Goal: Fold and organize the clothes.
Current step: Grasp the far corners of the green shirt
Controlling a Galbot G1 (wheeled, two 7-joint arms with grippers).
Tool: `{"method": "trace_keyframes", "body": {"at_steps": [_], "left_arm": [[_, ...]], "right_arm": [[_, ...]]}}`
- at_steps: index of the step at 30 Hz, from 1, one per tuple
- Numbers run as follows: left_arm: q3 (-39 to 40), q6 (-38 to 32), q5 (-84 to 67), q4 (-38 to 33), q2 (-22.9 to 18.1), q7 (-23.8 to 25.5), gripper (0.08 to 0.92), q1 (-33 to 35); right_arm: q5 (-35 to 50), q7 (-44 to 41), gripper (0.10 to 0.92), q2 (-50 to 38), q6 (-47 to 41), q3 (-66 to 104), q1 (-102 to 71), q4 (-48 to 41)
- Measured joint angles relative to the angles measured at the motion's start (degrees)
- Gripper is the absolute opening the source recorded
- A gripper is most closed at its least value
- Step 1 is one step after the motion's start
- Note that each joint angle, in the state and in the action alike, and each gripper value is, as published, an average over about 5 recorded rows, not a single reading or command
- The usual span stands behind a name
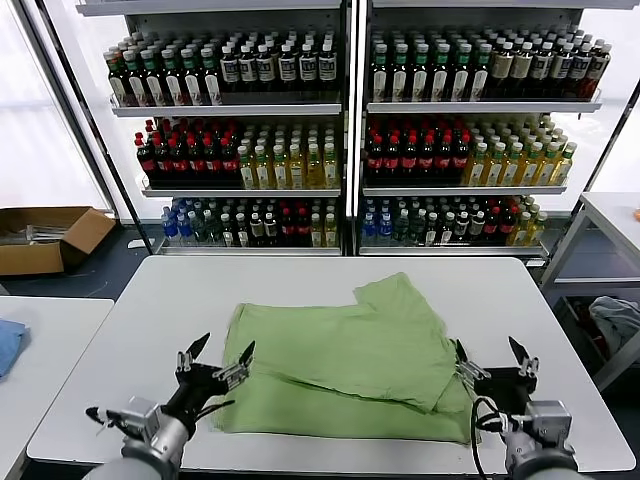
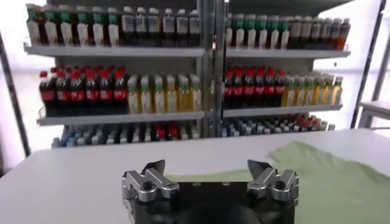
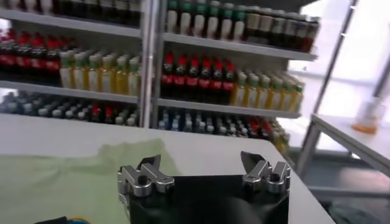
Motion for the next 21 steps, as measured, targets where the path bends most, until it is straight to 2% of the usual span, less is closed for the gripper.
{"method": "trace_keyframes", "body": {"at_steps": [8, 15, 21], "left_arm": [[4.7, 3.2, -4.8, 10.7, 3.1, 2.1, 0.823, -14.0], [10.1, 4.7, -6.0, 23.5, 3.6, 2.7, 0.823, -26.2], [12.9, 6.1, -5.9, 32.2, 3.0, 3.0, 0.823, -32.4]], "right_arm": [[4.7, -2.0, 0.823, -3.3, 0.1, -8.9, 17.0, -15.2], [5.9, -1.2, 0.823, -0.6, 0.3, -14.4, 28.7, -27.9], [5.5, -1.0, 0.823, 3.3, 0.7, -17.9, 36.1, -36.7]]}}
